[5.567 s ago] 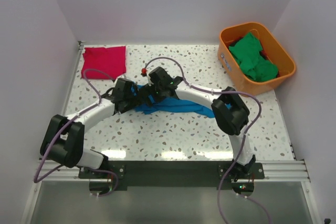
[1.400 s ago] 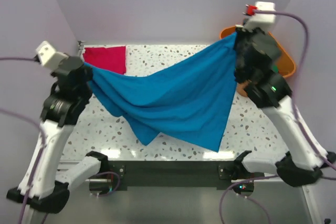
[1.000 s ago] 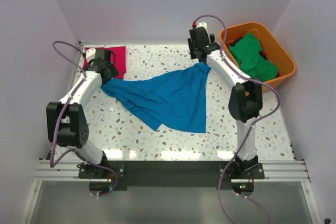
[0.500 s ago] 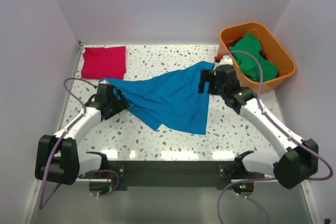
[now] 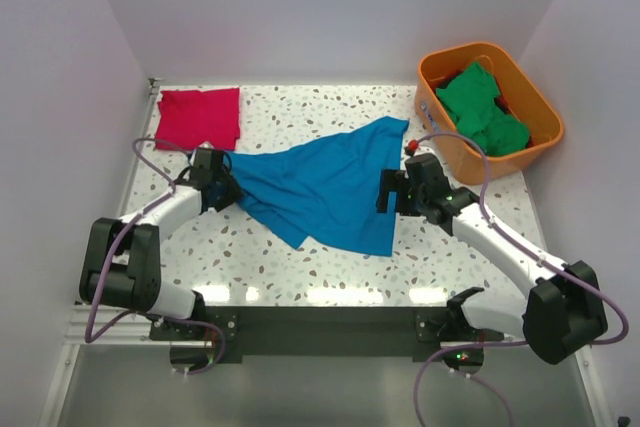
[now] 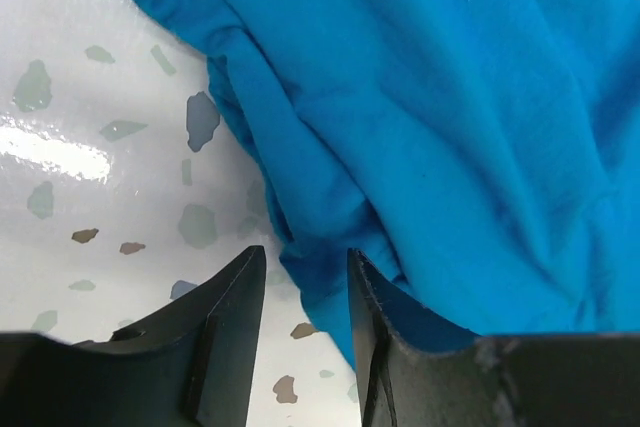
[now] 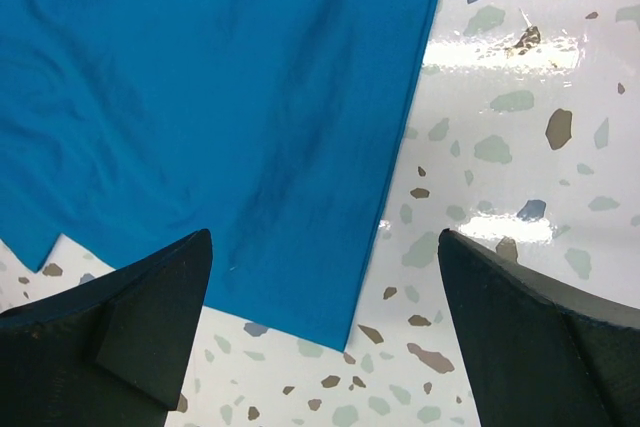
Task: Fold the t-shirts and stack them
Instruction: Flatten the tshirt out
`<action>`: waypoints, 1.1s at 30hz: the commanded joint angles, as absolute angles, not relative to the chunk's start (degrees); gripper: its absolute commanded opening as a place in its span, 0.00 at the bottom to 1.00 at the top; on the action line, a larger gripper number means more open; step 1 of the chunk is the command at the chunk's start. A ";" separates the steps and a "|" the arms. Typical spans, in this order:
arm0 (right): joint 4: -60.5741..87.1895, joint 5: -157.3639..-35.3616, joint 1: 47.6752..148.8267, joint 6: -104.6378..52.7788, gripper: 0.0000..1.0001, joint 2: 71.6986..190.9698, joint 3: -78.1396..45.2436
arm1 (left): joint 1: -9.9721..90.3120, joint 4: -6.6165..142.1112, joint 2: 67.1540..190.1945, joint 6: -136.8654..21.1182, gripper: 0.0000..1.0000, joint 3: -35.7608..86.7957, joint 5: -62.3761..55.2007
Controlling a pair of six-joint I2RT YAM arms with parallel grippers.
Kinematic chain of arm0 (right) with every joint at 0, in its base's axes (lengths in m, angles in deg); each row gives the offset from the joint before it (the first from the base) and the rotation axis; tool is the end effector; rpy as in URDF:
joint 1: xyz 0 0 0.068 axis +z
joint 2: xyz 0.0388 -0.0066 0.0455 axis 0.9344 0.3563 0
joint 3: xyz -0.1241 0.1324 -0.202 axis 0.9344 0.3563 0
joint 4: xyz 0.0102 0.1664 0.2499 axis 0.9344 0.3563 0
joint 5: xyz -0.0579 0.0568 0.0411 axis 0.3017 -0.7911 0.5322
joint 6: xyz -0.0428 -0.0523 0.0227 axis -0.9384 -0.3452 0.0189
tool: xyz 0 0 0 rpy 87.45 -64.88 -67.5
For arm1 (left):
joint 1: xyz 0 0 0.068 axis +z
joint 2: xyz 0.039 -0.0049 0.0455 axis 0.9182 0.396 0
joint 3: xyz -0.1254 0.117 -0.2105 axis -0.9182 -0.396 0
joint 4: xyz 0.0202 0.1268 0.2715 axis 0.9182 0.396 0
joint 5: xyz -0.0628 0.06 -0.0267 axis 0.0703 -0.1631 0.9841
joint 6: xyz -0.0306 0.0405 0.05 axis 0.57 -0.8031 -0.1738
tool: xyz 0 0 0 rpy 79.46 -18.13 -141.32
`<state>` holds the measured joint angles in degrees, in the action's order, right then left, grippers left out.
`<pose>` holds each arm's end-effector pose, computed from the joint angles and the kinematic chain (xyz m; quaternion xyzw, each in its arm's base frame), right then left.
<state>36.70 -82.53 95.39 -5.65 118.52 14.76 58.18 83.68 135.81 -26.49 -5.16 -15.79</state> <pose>0.2696 0.1261 0.1986 0.0262 0.9315 0.1163 0.3436 0.3144 -0.0430 0.1230 -0.2923 0.9070 -0.1014 0.2858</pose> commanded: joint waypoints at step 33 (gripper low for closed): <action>45.40 -74.06 105.14 -1.46 0.99 121.44 14.11 | 58.14 86.36 122.91 -28.32 0.00 -2.35 -18.52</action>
